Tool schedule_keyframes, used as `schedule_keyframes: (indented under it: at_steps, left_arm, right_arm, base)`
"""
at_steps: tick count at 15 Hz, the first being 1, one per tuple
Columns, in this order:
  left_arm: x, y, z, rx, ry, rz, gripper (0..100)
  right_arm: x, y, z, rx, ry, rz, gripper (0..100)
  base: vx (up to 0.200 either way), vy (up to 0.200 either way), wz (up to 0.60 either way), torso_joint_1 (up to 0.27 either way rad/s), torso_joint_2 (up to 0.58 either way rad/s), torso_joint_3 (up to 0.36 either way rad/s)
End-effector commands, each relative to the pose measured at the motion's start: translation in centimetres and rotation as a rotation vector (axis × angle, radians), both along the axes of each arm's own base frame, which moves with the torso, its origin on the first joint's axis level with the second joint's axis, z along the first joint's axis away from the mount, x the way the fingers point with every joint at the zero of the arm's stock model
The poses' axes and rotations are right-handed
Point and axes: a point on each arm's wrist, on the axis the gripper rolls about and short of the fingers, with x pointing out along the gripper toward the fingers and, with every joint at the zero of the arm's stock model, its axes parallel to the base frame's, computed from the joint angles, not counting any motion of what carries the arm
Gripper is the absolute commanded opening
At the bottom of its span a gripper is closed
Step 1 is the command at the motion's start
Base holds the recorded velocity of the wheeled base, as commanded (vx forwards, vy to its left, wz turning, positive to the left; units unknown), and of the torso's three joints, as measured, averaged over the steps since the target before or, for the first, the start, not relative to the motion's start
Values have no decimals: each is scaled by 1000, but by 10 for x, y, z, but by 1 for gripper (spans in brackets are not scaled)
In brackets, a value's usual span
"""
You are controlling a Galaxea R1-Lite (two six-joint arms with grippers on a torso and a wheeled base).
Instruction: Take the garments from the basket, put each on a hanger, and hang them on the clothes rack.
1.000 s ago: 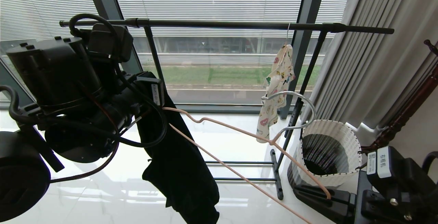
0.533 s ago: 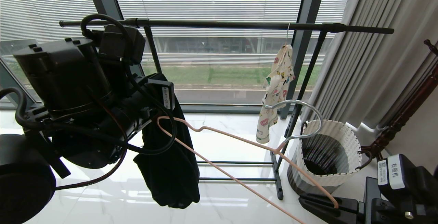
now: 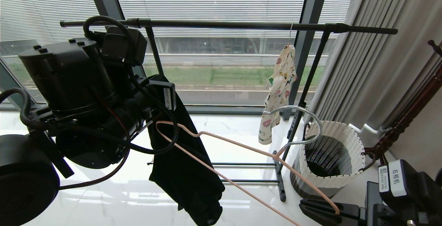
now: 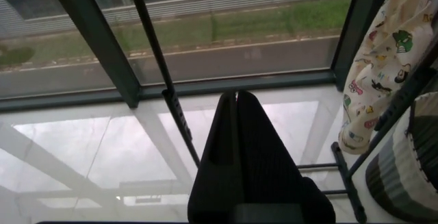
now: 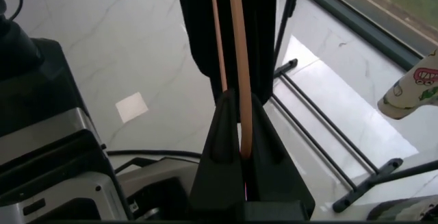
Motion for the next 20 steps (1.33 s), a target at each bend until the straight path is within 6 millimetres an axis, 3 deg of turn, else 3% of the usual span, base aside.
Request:
schedule_keyframes:
  at_steps: [1, 9, 12, 15, 20]
  left_arm:
    - [3, 3, 1, -2, -2, 14, 0]
    - [13, 17, 6, -23, -39, 80, 0]
    - [6, 9, 7, -27, -43, 38, 0]
    - [0, 2, 5, -25, -38, 2, 0]
    - [-6, -7, -6, 1, -5, -38, 0]
  right_arm:
    - [-5, 4, -1, -6, 3, 38, 0]
    - [-12, 8, -6, -24, 12, 85, 0]
    - [7, 8, -7, -36, 23, -12, 0]
    - [24, 10, 6, 17, 25, -90, 0]
    - [23, 10, 11, 38, 16, -78, 0]
  base:
    - [0, 0, 0, 0, 0, 0]
    - [0, 0, 0, 0, 0, 0]
    - [0, 0, 0, 0, 0, 0]
    - [0, 0, 0, 0, 0, 0]
    - [0, 0, 0, 0, 0, 0]
